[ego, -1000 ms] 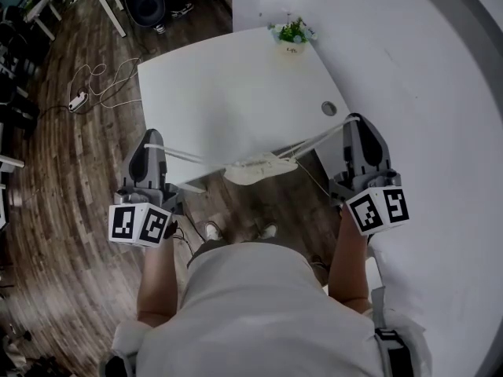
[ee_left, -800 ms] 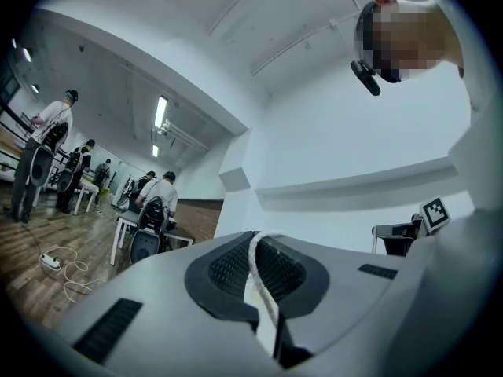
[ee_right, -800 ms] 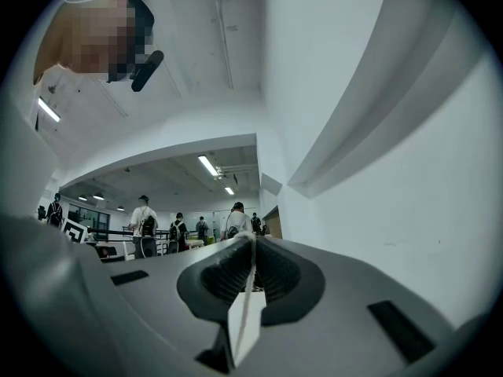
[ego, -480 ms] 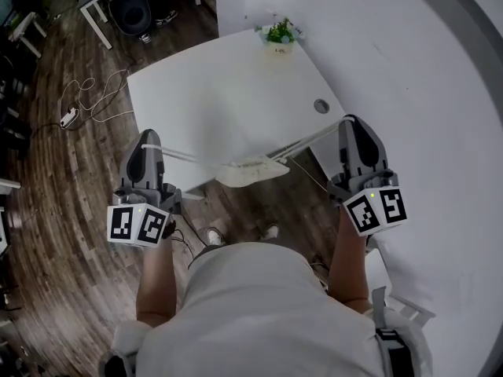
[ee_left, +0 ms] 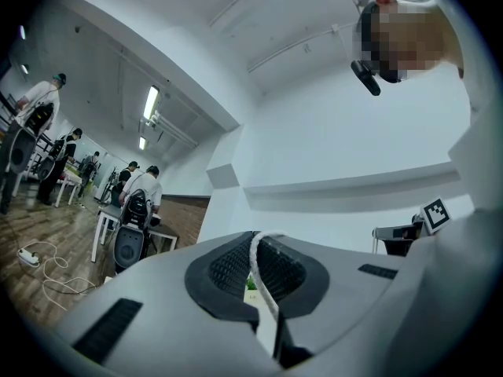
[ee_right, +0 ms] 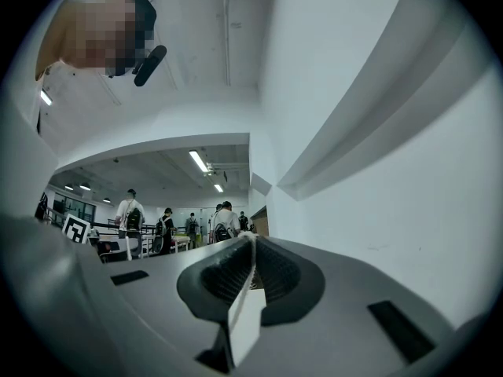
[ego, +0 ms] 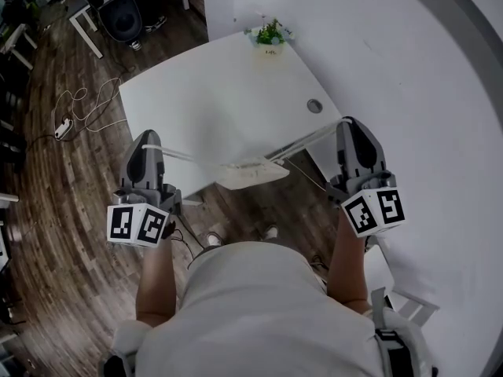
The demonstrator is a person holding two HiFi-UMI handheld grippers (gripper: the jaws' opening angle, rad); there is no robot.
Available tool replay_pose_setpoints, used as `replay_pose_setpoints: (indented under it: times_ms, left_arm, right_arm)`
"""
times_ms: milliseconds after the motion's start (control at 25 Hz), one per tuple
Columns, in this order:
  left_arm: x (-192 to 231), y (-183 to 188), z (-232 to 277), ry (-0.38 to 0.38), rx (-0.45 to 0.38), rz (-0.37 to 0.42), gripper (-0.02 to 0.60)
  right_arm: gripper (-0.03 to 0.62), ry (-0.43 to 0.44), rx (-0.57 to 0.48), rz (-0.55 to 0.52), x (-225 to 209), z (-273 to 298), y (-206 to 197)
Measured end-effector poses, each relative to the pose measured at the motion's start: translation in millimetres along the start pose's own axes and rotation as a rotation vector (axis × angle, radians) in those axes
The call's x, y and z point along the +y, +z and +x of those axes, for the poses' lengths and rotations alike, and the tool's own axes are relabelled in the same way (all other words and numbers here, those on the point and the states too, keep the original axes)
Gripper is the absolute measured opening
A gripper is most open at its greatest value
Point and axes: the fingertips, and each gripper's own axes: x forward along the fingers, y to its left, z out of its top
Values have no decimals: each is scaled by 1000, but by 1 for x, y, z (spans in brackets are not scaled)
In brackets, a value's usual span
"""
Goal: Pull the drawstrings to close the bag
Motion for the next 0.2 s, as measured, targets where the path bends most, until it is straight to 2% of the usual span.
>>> replay_pose_setpoints:
  times_ms: [200]
  left_arm:
    - [-2,1,3,-6,-3,-6,17]
  right_arm:
    - [40,-6,-2,-7,-2,-1,4]
